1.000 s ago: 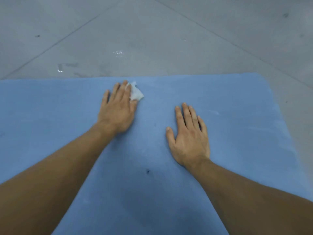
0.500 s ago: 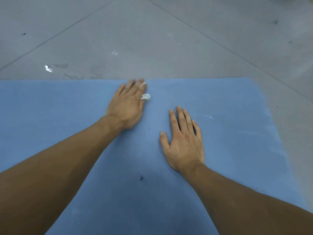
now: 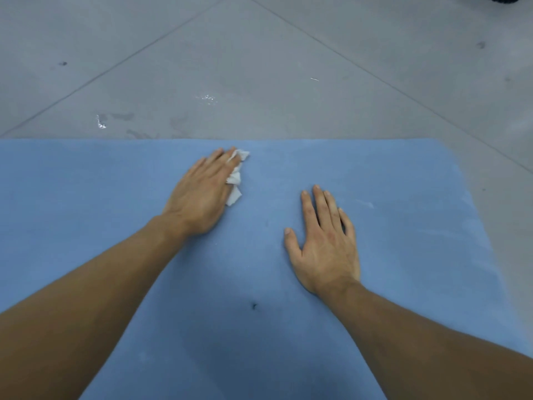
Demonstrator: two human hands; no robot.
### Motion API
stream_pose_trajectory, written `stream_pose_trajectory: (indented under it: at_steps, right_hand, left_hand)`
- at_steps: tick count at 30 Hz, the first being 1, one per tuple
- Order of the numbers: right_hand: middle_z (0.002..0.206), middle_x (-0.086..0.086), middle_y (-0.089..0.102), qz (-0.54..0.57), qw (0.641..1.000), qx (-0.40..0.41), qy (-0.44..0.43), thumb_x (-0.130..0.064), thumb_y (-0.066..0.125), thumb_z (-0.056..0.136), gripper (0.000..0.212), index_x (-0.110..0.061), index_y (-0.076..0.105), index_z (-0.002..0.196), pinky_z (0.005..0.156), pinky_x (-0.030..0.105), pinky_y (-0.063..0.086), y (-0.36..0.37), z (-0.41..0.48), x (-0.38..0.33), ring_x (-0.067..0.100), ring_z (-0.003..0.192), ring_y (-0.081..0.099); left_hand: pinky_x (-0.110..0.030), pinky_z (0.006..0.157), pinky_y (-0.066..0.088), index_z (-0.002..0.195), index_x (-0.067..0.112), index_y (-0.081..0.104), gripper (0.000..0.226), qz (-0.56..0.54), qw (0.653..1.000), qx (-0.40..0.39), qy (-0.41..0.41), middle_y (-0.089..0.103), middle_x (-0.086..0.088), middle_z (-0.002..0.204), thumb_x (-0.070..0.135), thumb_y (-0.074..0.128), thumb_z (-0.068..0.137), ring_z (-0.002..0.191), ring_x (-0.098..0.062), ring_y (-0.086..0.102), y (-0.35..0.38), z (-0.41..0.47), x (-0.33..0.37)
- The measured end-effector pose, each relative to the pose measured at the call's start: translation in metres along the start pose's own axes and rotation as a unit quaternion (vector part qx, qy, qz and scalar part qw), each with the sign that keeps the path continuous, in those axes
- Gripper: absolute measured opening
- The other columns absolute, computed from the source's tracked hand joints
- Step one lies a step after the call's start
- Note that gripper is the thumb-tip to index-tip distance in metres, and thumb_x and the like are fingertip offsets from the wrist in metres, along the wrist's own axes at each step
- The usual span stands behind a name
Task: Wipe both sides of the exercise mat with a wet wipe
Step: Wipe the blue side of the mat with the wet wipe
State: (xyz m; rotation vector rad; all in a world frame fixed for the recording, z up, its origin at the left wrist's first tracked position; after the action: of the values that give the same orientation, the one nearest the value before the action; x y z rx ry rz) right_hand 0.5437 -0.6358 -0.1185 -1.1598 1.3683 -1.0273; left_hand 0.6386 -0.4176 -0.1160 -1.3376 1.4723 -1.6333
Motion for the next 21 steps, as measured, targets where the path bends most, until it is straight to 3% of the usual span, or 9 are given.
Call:
stream_pose_trajectory:
  at_steps: [6,10,15,18,21]
  right_hand:
    - [0.174,-0.006,-0.008,-0.005,1.000,-0.005,-0.001,-0.060,0.014,0.097,0.079,-0.025,0.004,0.167,0.128,0.037,0.000,0.000,0.000,-0.001,0.010,0.159,-0.012]
    - [0.174,-0.004,-0.004,-0.006,1.000,0.001,0.000,-0.060,0.016,0.097,0.080,-0.024,0.007,0.167,0.129,0.037,0.001,-0.001,0.000,-0.001,0.011,0.159,-0.008]
    - [0.174,-0.004,-0.005,-0.011,1.000,-0.001,0.001,-0.061,0.014,0.097,0.080,-0.024,0.006,0.167,0.129,0.037,0.001,-0.001,0.000,-0.001,0.011,0.159,-0.010]
    - [0.174,-0.004,-0.005,-0.007,1.000,-0.001,0.000,-0.061,0.014,0.096,0.080,-0.024,0.007,0.167,0.129,0.037,0.002,-0.001,0.000,-0.002,0.011,0.159,-0.009]
    - [0.175,-0.003,0.001,-0.009,1.000,0.008,0.001,-0.060,0.017,0.096,0.080,-0.023,0.011,0.167,0.128,0.039,0.006,-0.001,0.001,-0.002,0.013,0.160,-0.003]
  left_hand:
    - [-0.040,0.126,0.011,0.164,0.016,0.022,0.071,-0.008,0.991,0.031,-0.128,0.019,0.002,0.171,0.044,0.015,0.100,0.158,-0.021,0.015,-0.021,-0.050,-0.088]
    - [-0.044,0.126,0.013,0.164,0.013,0.025,0.071,-0.019,0.986,0.042,-0.163,0.019,0.000,0.171,0.043,0.018,0.100,0.159,-0.023,0.014,-0.024,-0.077,-0.113]
    - [-0.050,0.126,0.020,0.159,0.013,0.037,0.065,-0.039,0.992,0.064,-0.100,0.024,0.000,0.170,0.044,0.019,0.106,0.156,-0.029,0.023,-0.010,-0.072,-0.056]
    - [-0.039,0.127,0.013,0.158,0.012,0.039,0.062,-0.053,0.995,0.053,-0.061,0.025,-0.002,0.169,0.041,0.021,0.106,0.156,-0.026,0.024,0.011,-0.073,-0.001]
    - [-0.038,0.125,0.016,0.155,0.009,0.043,0.055,-0.044,0.997,0.053,0.034,0.033,-0.007,0.166,0.031,0.033,0.106,0.154,-0.026,0.029,0.030,-0.087,0.066]
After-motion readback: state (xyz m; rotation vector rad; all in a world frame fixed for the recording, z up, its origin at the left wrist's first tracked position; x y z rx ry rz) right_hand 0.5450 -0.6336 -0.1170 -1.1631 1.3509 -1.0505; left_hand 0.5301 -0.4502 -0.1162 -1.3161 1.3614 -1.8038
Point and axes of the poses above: each hand's wrist, its own z-axis towards the middle knuckle, its own y-axis out of the palm, x = y × z, the point moved 8 cm from there along z, towards the middle knuckle
